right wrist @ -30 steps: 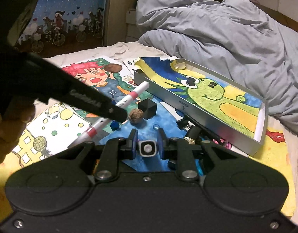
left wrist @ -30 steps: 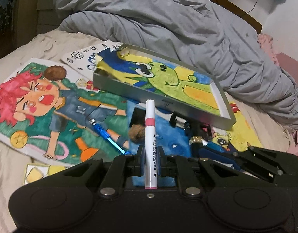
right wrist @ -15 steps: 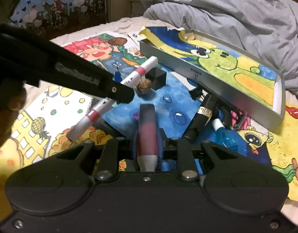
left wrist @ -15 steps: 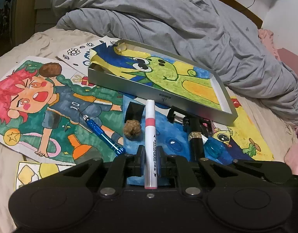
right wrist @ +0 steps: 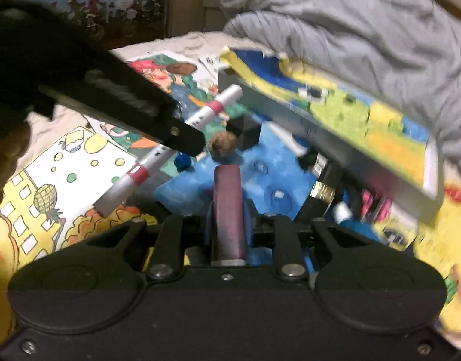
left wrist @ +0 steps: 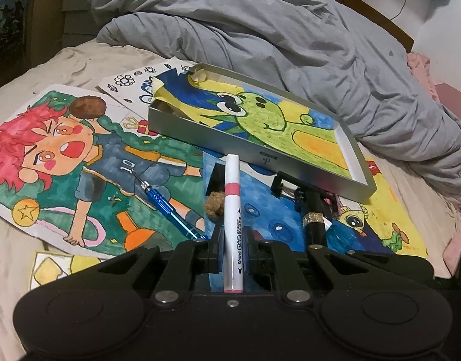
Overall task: Organize rigid objects
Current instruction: 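Carry marker and tube over the silver tray and open both tools to drop them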
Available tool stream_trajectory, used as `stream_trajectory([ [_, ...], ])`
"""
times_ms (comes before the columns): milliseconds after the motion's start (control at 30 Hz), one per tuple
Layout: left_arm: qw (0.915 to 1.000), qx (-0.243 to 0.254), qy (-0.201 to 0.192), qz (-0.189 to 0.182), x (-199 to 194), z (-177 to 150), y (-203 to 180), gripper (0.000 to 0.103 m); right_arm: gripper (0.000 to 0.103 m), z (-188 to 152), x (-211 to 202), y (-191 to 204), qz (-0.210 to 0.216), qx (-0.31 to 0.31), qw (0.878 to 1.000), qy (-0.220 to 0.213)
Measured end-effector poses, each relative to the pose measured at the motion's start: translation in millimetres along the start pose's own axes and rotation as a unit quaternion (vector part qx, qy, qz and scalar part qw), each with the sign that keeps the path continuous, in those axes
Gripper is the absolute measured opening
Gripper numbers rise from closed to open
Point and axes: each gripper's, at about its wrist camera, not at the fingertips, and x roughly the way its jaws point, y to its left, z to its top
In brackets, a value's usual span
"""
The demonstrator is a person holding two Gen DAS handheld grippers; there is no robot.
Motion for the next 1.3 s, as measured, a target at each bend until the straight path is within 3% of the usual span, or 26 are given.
stream_trajectory([
  [267, 0.9997, -0.002, -0.023, -0.001, -5, 13, -8, 0.012, 0.014, 13, -20, 0, -0.087, -0.059, 0.993, -0.055],
  [667, 0.997, -0.004, -0.076, -0.013, 32, 68, -45, 0.012, 0.014, 36, 12, -87, -0.153, 0.023, 0.982, -0.111],
  [1000, 0.9934, -0.027, -0.107, -0.03, 114, 125, -75, 0.012, 0.014, 39, 55, -163, -0.164, 0.134, 0.966, -0.147],
  [1200, 0.9961, -0.022, -0.085, -0.013, 166, 134, -80, 0.012, 0.014, 27, 91, -188, -0.147, 0.166, 0.968, -0.121],
  [1300, 0.9975, -0.023, -0.067, -0.002, 181, 131, -78, 0.012, 0.014, 16, 89, -196, -0.137, 0.181, 0.969, -0.103],
])
